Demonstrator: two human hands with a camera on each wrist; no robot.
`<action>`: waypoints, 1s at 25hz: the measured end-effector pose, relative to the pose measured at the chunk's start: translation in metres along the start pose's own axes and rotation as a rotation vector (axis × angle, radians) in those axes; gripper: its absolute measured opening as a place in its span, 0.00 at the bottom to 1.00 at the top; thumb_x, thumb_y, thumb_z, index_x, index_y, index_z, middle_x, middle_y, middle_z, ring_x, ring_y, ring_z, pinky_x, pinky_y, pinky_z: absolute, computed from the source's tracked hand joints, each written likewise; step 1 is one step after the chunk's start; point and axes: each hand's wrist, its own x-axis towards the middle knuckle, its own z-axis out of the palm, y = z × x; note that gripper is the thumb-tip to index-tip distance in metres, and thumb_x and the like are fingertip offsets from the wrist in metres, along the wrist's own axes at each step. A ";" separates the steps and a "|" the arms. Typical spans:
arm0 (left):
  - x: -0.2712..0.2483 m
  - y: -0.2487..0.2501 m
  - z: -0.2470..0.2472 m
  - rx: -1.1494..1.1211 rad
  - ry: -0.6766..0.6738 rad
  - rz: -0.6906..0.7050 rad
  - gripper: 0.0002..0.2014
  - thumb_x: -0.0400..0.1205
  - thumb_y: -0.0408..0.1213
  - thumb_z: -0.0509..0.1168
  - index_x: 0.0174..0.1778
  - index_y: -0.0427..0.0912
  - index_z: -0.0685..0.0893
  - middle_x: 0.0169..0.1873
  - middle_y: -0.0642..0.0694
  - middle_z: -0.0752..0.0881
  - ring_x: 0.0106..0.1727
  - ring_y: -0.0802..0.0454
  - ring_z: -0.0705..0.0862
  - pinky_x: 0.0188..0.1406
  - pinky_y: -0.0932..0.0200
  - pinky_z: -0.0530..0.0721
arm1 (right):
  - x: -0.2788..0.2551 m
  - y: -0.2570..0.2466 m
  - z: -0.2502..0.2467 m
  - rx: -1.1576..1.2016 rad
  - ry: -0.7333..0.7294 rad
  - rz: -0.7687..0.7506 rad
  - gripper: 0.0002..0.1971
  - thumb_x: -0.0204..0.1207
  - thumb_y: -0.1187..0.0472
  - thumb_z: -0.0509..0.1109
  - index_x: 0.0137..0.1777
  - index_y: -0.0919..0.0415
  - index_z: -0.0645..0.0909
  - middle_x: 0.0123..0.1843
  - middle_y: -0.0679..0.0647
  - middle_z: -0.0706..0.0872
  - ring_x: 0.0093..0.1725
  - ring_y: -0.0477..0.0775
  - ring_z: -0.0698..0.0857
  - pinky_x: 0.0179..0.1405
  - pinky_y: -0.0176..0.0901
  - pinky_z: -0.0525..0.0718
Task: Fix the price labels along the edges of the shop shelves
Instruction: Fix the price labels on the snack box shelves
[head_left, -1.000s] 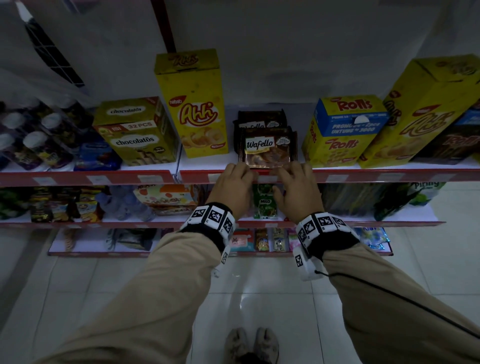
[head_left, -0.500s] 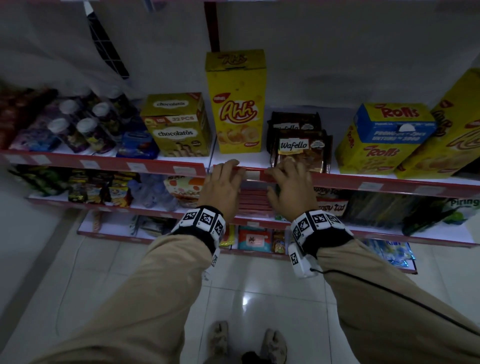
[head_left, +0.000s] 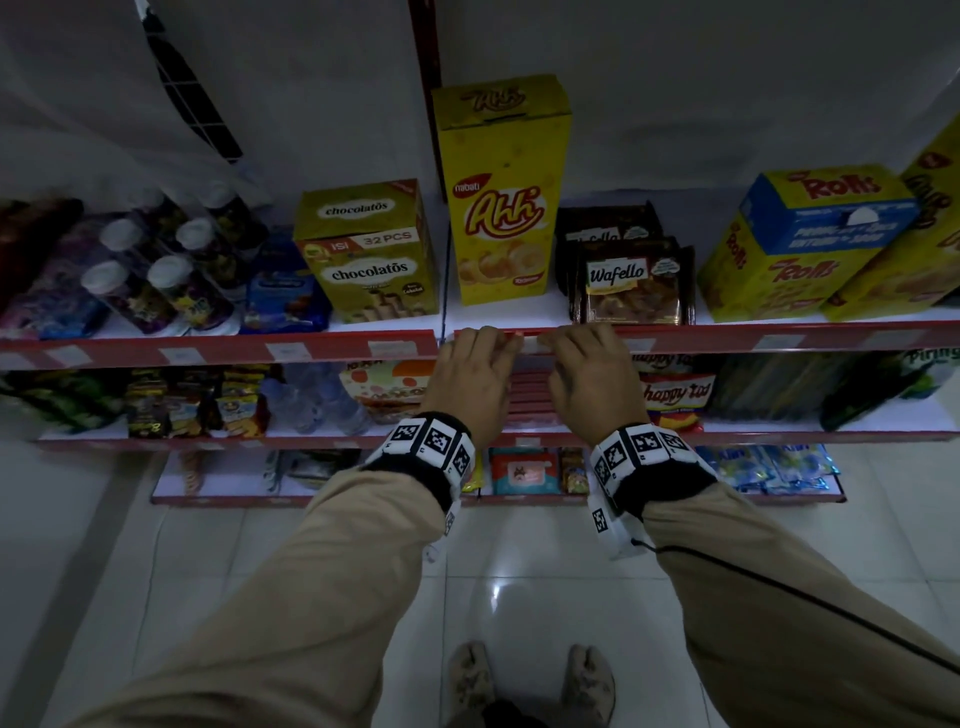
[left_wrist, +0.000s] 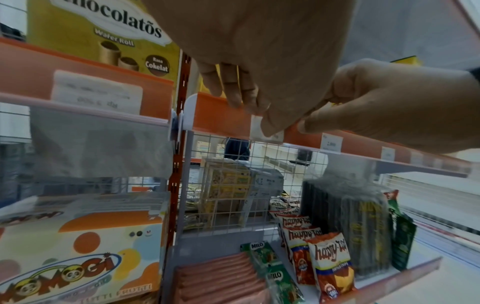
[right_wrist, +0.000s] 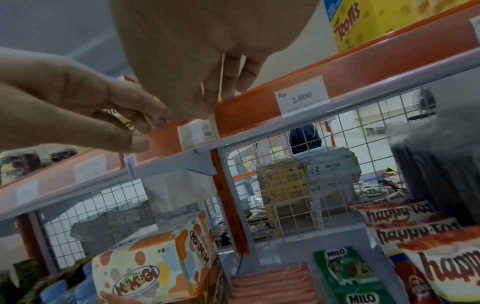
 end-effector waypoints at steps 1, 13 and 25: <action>0.000 -0.002 0.001 0.001 0.007 0.013 0.27 0.78 0.38 0.62 0.76 0.42 0.70 0.63 0.40 0.75 0.62 0.39 0.72 0.61 0.45 0.69 | 0.000 -0.002 0.001 -0.014 0.003 0.009 0.18 0.68 0.69 0.69 0.59 0.67 0.83 0.54 0.62 0.86 0.54 0.67 0.80 0.52 0.57 0.80; 0.005 -0.006 0.009 -0.022 0.076 0.016 0.24 0.75 0.42 0.63 0.69 0.45 0.76 0.58 0.43 0.77 0.57 0.41 0.74 0.54 0.48 0.70 | 0.005 -0.011 0.004 -0.054 0.037 0.094 0.14 0.67 0.67 0.71 0.54 0.64 0.84 0.51 0.61 0.85 0.52 0.67 0.79 0.46 0.55 0.77; 0.005 -0.013 0.004 -0.317 0.108 -0.051 0.26 0.80 0.40 0.62 0.75 0.43 0.69 0.57 0.45 0.81 0.59 0.43 0.75 0.57 0.48 0.71 | 0.020 -0.009 0.000 0.220 0.039 0.220 0.05 0.76 0.66 0.67 0.48 0.61 0.85 0.50 0.57 0.86 0.59 0.65 0.78 0.62 0.57 0.75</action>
